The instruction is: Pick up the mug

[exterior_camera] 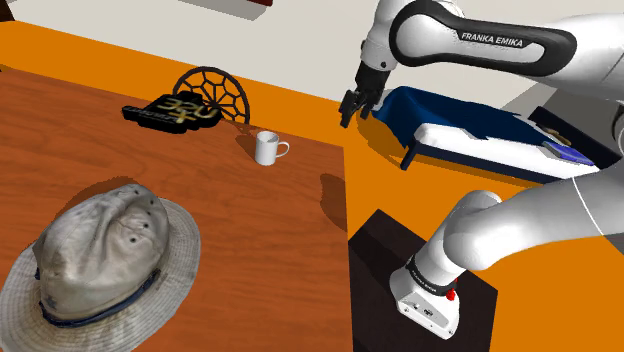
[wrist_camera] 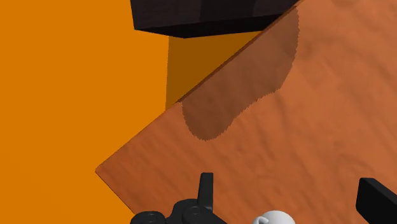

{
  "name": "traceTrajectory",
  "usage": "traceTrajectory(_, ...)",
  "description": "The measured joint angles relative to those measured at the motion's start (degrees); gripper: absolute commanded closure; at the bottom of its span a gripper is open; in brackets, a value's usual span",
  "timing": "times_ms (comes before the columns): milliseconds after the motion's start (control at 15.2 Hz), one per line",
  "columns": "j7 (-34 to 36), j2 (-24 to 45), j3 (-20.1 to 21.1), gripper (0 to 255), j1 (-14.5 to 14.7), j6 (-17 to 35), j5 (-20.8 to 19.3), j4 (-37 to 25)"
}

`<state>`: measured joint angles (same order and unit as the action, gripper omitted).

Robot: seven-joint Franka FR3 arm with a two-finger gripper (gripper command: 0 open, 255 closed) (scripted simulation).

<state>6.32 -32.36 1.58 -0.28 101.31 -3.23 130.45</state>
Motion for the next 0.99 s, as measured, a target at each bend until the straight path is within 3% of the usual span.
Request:
traceTrajectory(396,2.31,11.95,1.28,0,0.49,7.77,0.79,-4.11)
traceTrajectory(990,5.26,30.74,2.69,0,1.22,15.29,0.91,-15.40)
